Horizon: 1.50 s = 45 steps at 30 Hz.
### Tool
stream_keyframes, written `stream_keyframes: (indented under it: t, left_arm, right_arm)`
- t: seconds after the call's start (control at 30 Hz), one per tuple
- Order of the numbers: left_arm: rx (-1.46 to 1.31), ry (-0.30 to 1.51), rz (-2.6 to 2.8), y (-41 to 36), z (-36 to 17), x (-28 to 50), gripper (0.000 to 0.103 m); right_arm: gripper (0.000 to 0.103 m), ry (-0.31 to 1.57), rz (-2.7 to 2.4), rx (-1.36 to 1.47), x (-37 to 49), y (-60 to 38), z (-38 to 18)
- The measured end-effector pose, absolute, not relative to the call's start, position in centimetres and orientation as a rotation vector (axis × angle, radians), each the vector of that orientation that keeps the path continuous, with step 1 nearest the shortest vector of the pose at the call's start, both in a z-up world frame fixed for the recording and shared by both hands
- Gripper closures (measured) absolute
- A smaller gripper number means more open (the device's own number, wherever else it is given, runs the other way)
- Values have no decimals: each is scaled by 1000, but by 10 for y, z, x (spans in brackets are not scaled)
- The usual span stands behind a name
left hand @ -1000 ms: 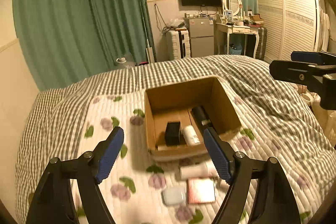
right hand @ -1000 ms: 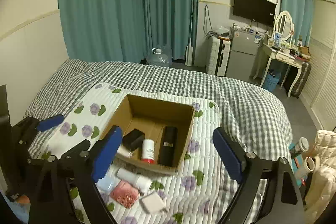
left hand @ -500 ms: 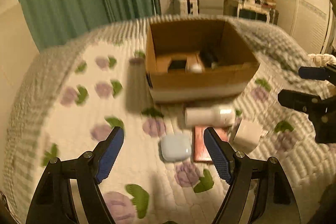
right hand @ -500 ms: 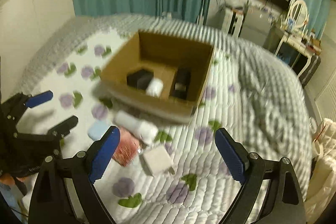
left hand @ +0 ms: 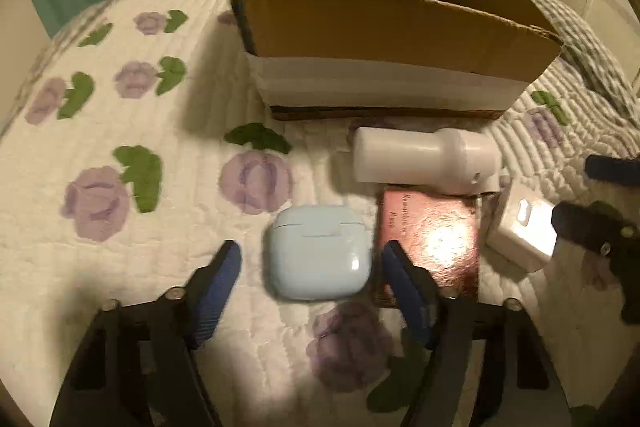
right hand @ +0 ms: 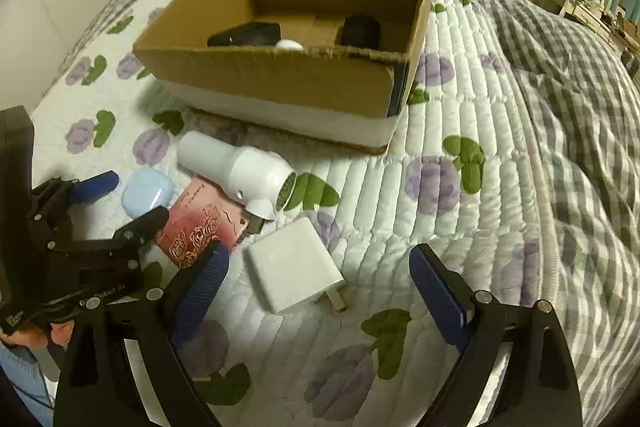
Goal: Organize rigid objects
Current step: 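Grasp the light-blue earbud case with left tool while right tool grasps the white adapter, then place both held items into the box and open both tools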
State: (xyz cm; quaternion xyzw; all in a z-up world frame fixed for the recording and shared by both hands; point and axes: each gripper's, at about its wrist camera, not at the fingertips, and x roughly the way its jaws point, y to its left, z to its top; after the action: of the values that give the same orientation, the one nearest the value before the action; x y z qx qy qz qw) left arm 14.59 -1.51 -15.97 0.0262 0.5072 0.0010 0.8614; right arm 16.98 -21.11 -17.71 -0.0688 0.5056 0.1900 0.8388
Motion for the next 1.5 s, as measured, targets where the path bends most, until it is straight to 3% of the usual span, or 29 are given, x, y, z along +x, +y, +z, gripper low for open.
stream_keyframes:
  t: [0.1,0.43,0.6,0.77,1.03,1.5]
  left_arm:
    - [71,1077,-32,-22,-162,146,51]
    - [12,1018,-53,-15,-132,132,53]
    - [20,980,-52,-16,-117,126,53]
    - [19,973,-54,-13,-115,125,53]
    - [34,924,-60,-13,-94,111,53]
    - [72,757,-81,-33,-10,117,53]
  right_arm:
    - [11,1090,413,-160,171,-207,-181]
    - [15,1148,410,-296,171,-180,-200]
    - [37,1209,390,-371,181,-163,-221]
    - [43,1184,370,-385,180,-156,-222]
    - [48,1027,385,-348,155,-161,-171]
    - [54,774,375,-284,137,-188,-46]
